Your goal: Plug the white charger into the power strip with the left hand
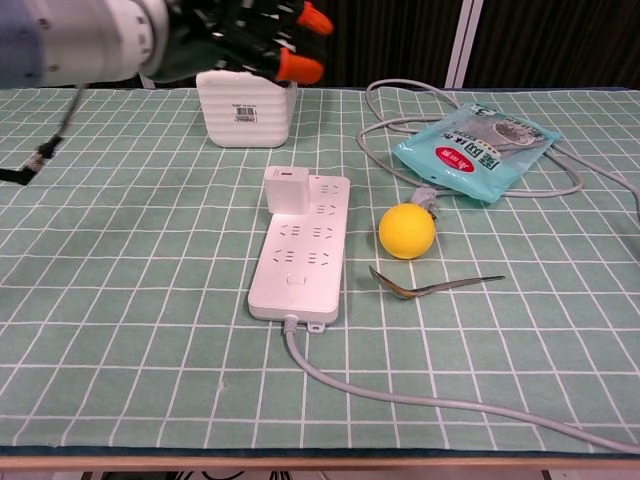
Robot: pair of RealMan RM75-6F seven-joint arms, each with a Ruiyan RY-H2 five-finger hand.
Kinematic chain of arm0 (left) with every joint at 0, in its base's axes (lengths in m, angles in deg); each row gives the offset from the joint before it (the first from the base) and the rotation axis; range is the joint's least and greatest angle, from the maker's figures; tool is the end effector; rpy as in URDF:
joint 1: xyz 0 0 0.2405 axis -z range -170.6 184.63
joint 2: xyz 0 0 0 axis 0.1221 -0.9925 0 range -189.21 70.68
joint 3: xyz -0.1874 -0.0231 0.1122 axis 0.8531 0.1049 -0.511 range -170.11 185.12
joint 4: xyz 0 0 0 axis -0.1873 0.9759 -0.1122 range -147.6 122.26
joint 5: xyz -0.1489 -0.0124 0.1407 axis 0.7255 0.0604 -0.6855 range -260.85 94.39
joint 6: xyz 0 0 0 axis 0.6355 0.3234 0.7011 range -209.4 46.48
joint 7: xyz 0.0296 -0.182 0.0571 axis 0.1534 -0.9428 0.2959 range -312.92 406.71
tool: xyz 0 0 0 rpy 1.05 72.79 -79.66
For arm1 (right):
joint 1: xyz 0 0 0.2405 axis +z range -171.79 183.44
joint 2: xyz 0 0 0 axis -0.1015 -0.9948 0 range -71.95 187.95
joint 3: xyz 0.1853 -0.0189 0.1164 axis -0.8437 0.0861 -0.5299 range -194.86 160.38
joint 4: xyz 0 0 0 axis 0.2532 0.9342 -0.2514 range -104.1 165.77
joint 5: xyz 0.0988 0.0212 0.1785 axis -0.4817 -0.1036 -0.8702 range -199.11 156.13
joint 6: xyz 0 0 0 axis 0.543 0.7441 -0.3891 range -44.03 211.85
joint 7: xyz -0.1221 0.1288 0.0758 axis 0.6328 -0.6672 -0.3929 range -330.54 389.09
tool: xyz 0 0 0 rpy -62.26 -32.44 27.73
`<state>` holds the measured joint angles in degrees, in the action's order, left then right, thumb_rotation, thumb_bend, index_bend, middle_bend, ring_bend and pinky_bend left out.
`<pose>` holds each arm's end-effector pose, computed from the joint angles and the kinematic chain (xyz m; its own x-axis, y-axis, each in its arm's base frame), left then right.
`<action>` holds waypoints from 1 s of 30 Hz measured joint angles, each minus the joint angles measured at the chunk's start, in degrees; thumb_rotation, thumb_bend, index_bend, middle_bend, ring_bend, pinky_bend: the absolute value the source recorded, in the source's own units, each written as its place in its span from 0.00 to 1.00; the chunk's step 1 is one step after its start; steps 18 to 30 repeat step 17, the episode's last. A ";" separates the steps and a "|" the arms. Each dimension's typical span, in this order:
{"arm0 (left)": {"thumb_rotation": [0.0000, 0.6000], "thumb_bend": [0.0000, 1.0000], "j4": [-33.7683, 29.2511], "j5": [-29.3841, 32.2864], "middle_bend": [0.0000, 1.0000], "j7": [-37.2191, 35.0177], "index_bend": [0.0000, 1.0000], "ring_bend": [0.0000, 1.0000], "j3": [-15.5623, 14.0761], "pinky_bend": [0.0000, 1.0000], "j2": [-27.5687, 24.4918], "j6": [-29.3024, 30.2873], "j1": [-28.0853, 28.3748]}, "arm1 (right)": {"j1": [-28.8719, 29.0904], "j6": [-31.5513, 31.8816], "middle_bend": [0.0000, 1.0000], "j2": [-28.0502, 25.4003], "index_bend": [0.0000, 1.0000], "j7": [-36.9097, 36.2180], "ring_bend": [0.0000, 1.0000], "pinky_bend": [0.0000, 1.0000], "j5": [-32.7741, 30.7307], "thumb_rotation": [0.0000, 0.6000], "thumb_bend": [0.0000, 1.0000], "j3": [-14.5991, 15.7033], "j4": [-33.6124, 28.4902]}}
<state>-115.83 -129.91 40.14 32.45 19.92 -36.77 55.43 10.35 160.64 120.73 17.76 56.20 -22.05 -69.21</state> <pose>-0.0075 0.3687 0.0091 -0.2606 0.5353 0.8034 0.9052 -0.1538 0.3961 -0.2829 -0.2271 0.1292 0.0632 -0.0966 0.9933 -0.9864 0.1455 0.0770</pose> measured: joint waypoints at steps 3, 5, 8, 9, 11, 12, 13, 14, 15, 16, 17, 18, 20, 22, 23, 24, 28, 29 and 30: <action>1.00 0.05 -2.31 -4.46 0.00 6.58 0.00 0.00 -5.27 0.00 -2.98 6.60 -3.76 | -0.03 0.74 0.00 0.27 0.00 1.07 0.00 0.00 0.80 1.00 0.34 0.08 0.50; 1.00 0.04 -3.15 -7.06 0.00 12.34 0.00 0.00 -9.22 0.00 -4.53 12.03 -6.61 | -0.06 1.43 0.00 0.63 0.00 2.15 0.00 0.00 1.55 1.00 0.34 0.17 1.09; 1.00 0.04 -3.88 -10.96 0.00 21.40 0.00 0.00 -14.97 0.00 -6.25 20.80 -11.38 | -0.09 2.44 0.00 1.46 0.00 3.74 0.00 0.00 2.34 1.00 0.34 0.21 2.03; 1.00 0.04 -4.00 -11.99 0.00 24.06 0.00 0.00 -16.59 0.00 -6.64 23.55 -12.94 | -0.09 2.57 0.00 1.76 0.00 4.08 0.00 0.00 2.35 1.00 0.34 0.18 2.18; 1.00 0.04 -4.02 -14.40 0.00 29.25 0.00 0.00 -20.21 0.00 -7.28 29.84 -16.87 | -0.10 2.75 0.00 2.14 0.00 4.67 0.00 0.00 2.09 1.00 0.34 0.08 2.29; 1.00 0.04 -3.84 -15.48 0.00 30.73 0.00 0.00 -21.73 0.00 -7.44 32.34 -18.71 | -0.11 2.86 0.00 2.23 0.00 4.85 0.00 0.00 2.05 1.00 0.34 0.04 2.32; 1.00 0.04 -3.31 -16.89 0.00 31.97 0.00 0.00 -23.67 0.00 -7.56 35.26 -21.24 | -0.12 2.97 0.00 2.32 0.00 5.04 0.00 0.00 2.09 1.00 0.34 0.03 2.37; 1.00 0.04 -2.65 -17.90 0.00 32.44 0.00 0.00 -25.09 0.00 -7.59 36.98 -23.08 | -0.12 3.10 0.00 2.44 0.00 5.23 0.00 0.00 2.17 1.00 0.34 0.03 2.44; 1.00 0.04 -1.74 -18.74 0.00 32.59 0.00 0.00 -26.42 0.00 -7.57 38.25 -24.73 | -0.13 3.12 0.00 2.49 0.00 5.32 0.00 0.00 2.24 1.00 0.34 0.07 2.48; 1.00 0.04 -0.26 -19.63 0.00 32.42 0.00 0.00 -27.76 0.00 -7.48 39.38 -26.39 | -0.13 3.12 0.00 2.50 0.00 5.35 0.00 0.00 2.29 1.00 0.34 0.10 2.51; 1.00 0.04 0.99 -20.24 0.00 32.02 0.00 0.00 -28.35 0.00 -7.36 39.90 -27.26 | -0.14 3.14 0.00 2.49 0.00 5.33 0.00 0.00 2.35 1.00 0.34 0.12 2.54; 1.00 0.04 0.99 -20.24 0.00 32.02 0.00 0.00 -28.35 0.00 -7.36 39.90 -27.26 | -0.14 3.14 0.00 2.49 0.00 5.33 0.00 0.00 2.35 1.00 0.34 0.12 2.54; 1.00 0.04 0.99 -20.24 0.00 32.02 0.00 0.00 -28.35 0.00 -7.36 39.90 -27.26 | -0.14 3.14 0.00 2.49 0.00 5.33 0.00 0.00 2.35 1.00 0.34 0.12 2.54; 1.00 0.04 0.99 -20.24 0.00 32.02 0.00 0.00 -28.35 0.00 -7.36 39.90 -27.26 | -0.14 3.14 0.00 2.49 0.00 5.33 0.00 0.00 2.35 1.00 0.34 0.12 2.54; 1.00 0.04 0.99 -20.24 0.00 32.02 0.00 0.00 -28.35 0.00 -7.36 39.90 -27.26 | -0.14 3.14 0.00 2.49 0.00 5.33 0.00 0.00 2.35 1.00 0.34 0.12 2.54; 1.00 0.04 0.99 -20.24 0.00 32.02 0.00 0.00 -28.35 0.00 -7.36 39.90 -27.26 | -0.14 3.14 0.00 2.49 0.00 5.33 0.00 0.00 2.35 1.00 0.34 0.12 2.54; 1.00 0.04 0.99 -20.24 0.00 32.02 0.00 0.00 -28.35 0.00 -7.36 39.90 -27.26 | -0.14 3.14 0.00 2.49 0.00 5.33 0.00 0.00 2.35 1.00 0.34 0.12 2.54; 1.00 0.04 0.99 -20.24 0.00 32.02 0.00 0.00 -28.35 0.00 -7.36 39.90 -27.26 | -0.14 3.14 0.00 2.49 0.00 5.33 0.00 0.00 2.35 1.00 0.34 0.12 2.54; 1.00 0.04 0.99 -20.24 0.00 32.02 0.00 0.00 -28.35 0.00 -7.36 39.90 -27.26 | -0.14 3.14 0.00 2.49 0.00 5.33 0.00 0.00 2.35 1.00 0.34 0.12 2.54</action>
